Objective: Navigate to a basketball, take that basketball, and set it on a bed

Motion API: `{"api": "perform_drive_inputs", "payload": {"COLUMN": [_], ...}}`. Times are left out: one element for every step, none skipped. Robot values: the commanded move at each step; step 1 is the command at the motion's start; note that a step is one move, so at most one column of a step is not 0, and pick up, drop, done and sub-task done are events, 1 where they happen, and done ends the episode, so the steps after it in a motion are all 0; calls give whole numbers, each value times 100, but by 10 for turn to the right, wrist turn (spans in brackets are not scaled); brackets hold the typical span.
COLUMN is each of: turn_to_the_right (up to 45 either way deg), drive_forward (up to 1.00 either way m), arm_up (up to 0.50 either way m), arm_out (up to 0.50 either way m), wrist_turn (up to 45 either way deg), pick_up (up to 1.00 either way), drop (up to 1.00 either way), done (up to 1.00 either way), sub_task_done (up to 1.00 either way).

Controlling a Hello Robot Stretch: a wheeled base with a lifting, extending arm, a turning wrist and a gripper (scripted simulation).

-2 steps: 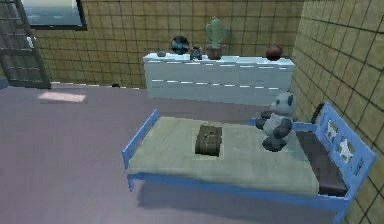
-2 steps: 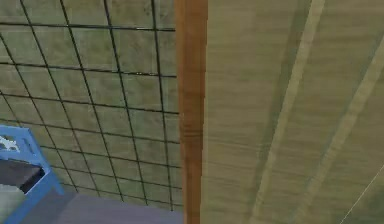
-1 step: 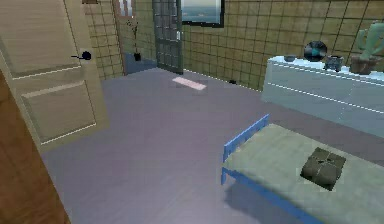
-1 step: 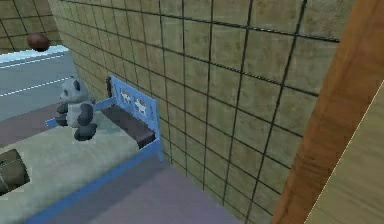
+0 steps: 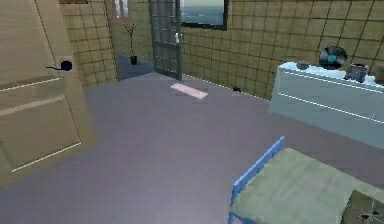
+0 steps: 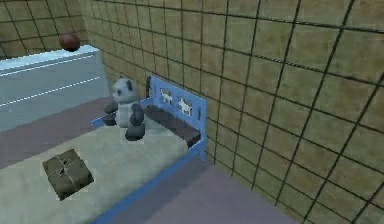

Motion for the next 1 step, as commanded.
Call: {"api": "perform_drive_inputs", "payload": {"turn_to_the_right": [-120], "drive_forward": [0], "arm_up": [0], "arm_out": [0], "wrist_turn": [0], "pick_up": [0], "drop": [0], "done": [0], "sub_task_done": [0]}}
